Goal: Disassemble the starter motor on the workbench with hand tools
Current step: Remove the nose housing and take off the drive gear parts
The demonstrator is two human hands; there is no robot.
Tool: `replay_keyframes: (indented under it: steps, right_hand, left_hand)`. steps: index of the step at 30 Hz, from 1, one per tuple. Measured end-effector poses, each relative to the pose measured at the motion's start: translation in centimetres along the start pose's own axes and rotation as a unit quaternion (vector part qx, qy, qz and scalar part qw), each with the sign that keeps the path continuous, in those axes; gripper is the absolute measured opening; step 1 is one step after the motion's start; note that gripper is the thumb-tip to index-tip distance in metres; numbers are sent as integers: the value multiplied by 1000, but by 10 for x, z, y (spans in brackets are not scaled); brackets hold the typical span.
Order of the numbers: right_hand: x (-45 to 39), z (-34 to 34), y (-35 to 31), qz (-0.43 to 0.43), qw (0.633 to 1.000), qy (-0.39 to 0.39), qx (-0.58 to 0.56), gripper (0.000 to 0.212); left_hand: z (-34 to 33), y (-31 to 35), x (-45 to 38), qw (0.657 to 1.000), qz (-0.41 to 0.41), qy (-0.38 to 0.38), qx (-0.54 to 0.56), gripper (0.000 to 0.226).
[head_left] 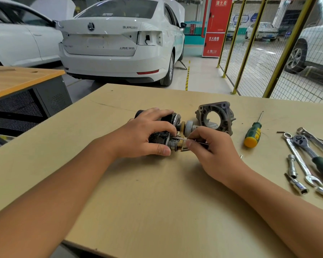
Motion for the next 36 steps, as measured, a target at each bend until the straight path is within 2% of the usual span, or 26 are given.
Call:
replay_keyframes:
  steps: [2,5,7,10,13,21,24,30,33,36]
  right_hand:
    - [-1,0,2,-7,1000,-14,7,10]
    - [-4,-1,3,21,997,-15,78,29]
    - [-6,-1,3,28,994,-24,98,35]
    - [-7,0,1,56,987,-22,150,27]
    - [-7,2,0,73,983,12,166,19]
    - [-3,4,-5,90,960,71,256,12]
    - [-4,6,-8,102,945,68,303,15]
    - [-3,0,-10,98,973,42,202,28]
    - [-3,1,-11,95,973,32,210,25]
    - [-1,1,-12,106,959,13,262,22]
  left_hand:
    - [0,0,0,1000,0,-1,-1,49]
    - [0,0,0,1000,-2,1,-4,50]
    - [-1,0,0,1000,-4,2,-3,49]
    - [0,0,0,1000,-2,0,-4,48]
    - [2,2,0,1000,6,-3,0,48]
    - [1,1,0,1000,6,-2,3,50]
    - [0,1,0,1000,5,1,3,51]
    - [-1,3,1,1000,8,7,10,49]
    - [0,4,1,1000,9,8,12,50]
    - [-1,3,2,1000,7,12,10,50]
Point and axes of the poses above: each hand's wrist, its own x-axis away from the middle knuckle, its own z-axis out of the back of the hand, y = z × x, the point moved 2 cm from there along -x, towards the middle knuckle, and after that the axes turned 11 degrees about -z, right-handed, at the moved point
